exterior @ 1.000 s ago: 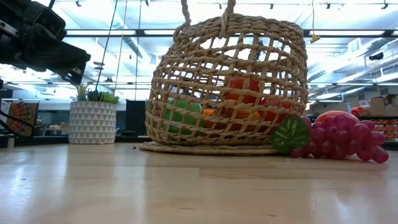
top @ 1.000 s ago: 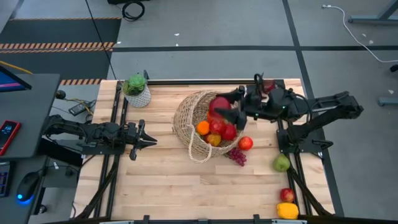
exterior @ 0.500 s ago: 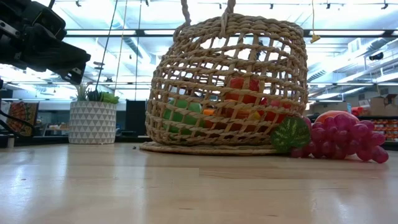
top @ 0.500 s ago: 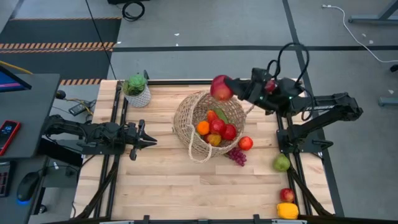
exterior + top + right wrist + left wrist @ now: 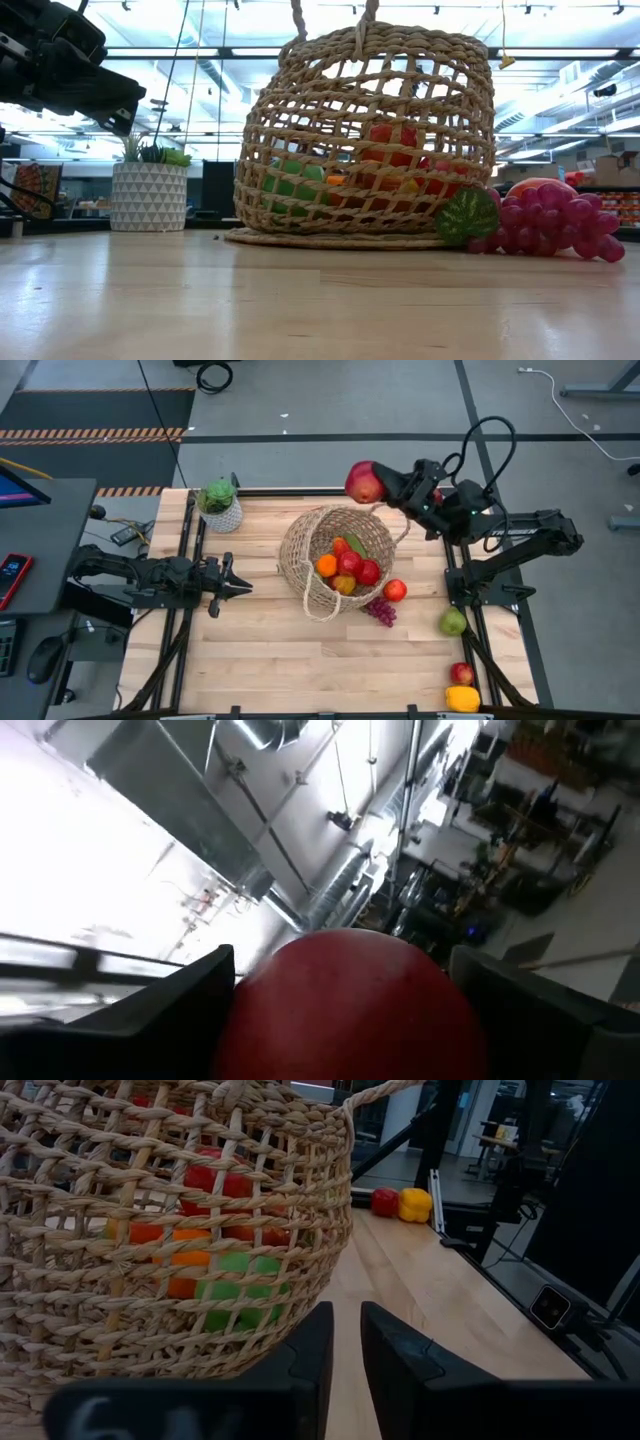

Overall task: Build produce basket
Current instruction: Put the red pomegranate into the woven basket

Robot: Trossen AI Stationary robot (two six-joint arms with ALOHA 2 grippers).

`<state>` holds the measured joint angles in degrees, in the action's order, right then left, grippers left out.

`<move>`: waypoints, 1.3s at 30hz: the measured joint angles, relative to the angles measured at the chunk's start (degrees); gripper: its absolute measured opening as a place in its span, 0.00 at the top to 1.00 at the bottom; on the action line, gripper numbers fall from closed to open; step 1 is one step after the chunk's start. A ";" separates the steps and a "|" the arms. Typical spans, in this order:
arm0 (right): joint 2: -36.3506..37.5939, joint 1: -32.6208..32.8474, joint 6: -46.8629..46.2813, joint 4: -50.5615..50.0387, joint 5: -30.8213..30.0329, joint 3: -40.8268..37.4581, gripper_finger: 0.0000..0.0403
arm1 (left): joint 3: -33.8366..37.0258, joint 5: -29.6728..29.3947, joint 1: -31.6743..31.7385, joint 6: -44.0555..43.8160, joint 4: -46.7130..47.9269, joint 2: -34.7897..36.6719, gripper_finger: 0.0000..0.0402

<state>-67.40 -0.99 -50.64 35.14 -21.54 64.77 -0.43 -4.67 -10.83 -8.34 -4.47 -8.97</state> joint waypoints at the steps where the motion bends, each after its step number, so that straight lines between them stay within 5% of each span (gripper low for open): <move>1: 0.00 -0.07 2.93 -0.02 0.00 0.00 0.09 | 0.00 0.00 -0.02 0.00 0.00 0.00 0.85; 12: 0.00 -0.27 49.85 -1.09 5.17 0.00 0.09 | 0.00 0.00 -0.01 0.00 0.00 -0.01 0.84; 20: 0.00 2.20 82.85 -11.56 8.12 0.00 0.09 | 0.00 0.00 -0.01 0.00 0.01 0.00 0.86; 28: 0.00 5.22 101.56 -22.43 -2.90 0.00 0.09 | 0.00 0.00 0.00 0.00 0.02 0.00 0.84; 39: -3.09 7.69 109.15 -34.87 -7.58 0.00 0.09 | 0.00 0.00 -0.02 0.00 0.00 0.00 0.85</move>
<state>-70.49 6.70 58.50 0.26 -29.12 64.77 -0.43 -4.67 -10.85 -8.34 -4.47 -8.97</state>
